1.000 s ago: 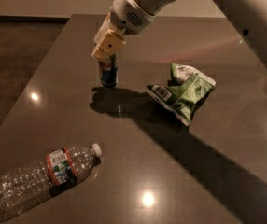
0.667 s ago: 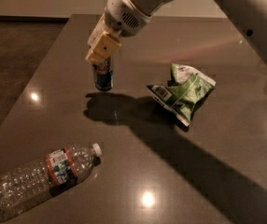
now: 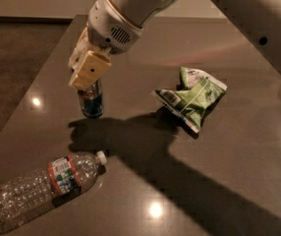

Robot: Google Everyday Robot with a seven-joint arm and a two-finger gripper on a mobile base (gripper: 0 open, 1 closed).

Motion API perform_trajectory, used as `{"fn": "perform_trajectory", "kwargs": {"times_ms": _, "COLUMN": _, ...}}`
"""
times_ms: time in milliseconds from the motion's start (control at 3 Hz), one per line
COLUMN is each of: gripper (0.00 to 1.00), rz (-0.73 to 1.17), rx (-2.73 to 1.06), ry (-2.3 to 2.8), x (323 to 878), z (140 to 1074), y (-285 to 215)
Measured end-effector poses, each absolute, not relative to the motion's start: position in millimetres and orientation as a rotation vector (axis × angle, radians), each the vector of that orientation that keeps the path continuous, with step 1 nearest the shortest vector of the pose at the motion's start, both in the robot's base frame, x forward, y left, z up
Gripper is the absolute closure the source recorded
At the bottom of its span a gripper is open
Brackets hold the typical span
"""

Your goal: Move redbull can near water bottle

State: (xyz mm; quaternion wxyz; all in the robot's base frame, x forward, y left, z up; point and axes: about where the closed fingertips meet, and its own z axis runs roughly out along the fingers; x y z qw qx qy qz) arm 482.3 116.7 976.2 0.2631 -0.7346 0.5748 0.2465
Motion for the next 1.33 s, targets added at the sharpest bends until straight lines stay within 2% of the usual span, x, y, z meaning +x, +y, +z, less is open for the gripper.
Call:
{"fn": "perform_trajectory", "kwargs": {"times_ms": 1000, "gripper": 1.0, "rz": 0.751, "rx": -2.156, "ry": 1.444, "x": 436, "z": 947, "y": 151}}
{"fn": "perform_trajectory", "kwargs": {"times_ms": 1333, "gripper": 0.87, "rz": 0.743, "rx": -2.18, "ry": 1.423, "x": 426, "z": 942, "y": 155}}
